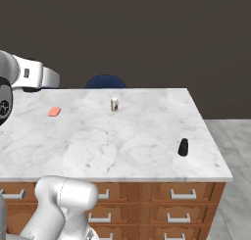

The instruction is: Move the shaker and shaker from the cabinet to the dining counter.

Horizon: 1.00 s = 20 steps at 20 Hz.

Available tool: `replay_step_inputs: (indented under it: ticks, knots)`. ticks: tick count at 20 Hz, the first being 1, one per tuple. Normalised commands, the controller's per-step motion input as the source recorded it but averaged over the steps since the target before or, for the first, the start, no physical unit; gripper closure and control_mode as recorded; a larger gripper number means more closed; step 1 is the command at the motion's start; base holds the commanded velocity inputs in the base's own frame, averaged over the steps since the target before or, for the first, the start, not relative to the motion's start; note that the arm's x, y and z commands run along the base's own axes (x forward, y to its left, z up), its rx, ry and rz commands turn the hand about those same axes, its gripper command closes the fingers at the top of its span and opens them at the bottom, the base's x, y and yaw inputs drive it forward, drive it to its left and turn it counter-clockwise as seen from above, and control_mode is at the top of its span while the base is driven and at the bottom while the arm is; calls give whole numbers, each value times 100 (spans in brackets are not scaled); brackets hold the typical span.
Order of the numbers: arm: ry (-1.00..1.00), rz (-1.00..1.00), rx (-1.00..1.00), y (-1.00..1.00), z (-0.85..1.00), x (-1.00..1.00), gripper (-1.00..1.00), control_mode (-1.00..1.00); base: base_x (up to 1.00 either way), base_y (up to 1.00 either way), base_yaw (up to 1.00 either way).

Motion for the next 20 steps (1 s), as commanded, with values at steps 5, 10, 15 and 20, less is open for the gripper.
replay_step_inputs:
  ticks: [5,10,15,20]
  knots:
    - [1,0,0,-4,-6,2,100,-100,0,0,0]
    - [7,5,0,-16,-44,43,100,-100,0,0,0]
    - [13,13,0,-29,-60,74,100,-100,0,0,0]
    - [4,14,-3,-56,-72,98,100,-100,0,0,0]
